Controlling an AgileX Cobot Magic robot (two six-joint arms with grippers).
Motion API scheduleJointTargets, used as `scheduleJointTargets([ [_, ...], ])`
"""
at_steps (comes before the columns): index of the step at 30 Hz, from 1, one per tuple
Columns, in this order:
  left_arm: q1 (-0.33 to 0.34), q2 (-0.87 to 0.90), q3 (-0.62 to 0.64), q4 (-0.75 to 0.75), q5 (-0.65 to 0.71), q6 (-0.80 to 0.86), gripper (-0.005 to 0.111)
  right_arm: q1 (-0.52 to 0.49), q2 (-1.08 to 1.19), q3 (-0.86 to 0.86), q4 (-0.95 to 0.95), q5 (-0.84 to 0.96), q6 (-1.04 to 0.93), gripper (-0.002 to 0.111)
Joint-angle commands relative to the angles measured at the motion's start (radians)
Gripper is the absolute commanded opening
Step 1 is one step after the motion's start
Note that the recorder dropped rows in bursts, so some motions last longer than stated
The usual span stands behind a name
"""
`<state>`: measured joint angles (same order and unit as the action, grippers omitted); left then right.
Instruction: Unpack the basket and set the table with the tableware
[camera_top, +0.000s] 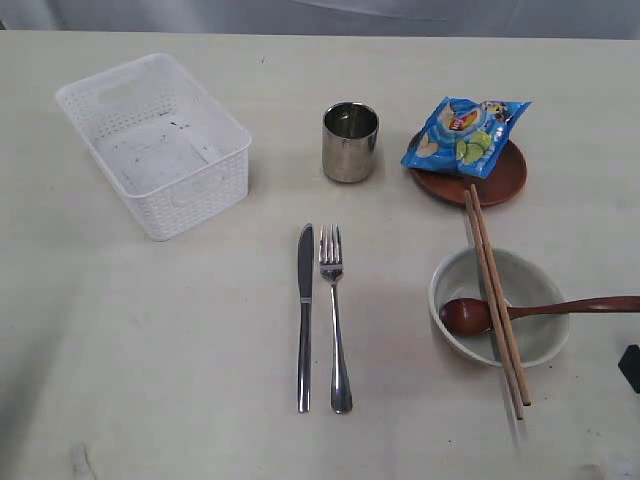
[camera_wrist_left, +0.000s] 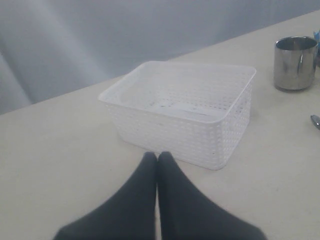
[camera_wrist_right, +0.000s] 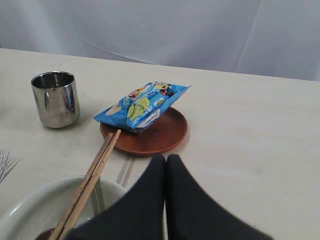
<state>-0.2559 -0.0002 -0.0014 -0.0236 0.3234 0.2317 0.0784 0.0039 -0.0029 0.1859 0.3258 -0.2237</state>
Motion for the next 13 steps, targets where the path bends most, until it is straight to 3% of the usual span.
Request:
scheduleJointTargets([
  [1,-0.004,0.000,0.001,-0.006,-0.002,-0.004,0.000,-0.007,-0.004,0.003,-0.009,0.004,-0.004,-0.001],
  [13,-0.004,0.000,0.001,-0.006,-0.002,-0.004,0.000,-0.007,-0.004,0.003,-0.009,0.004,0.005,-0.001],
])
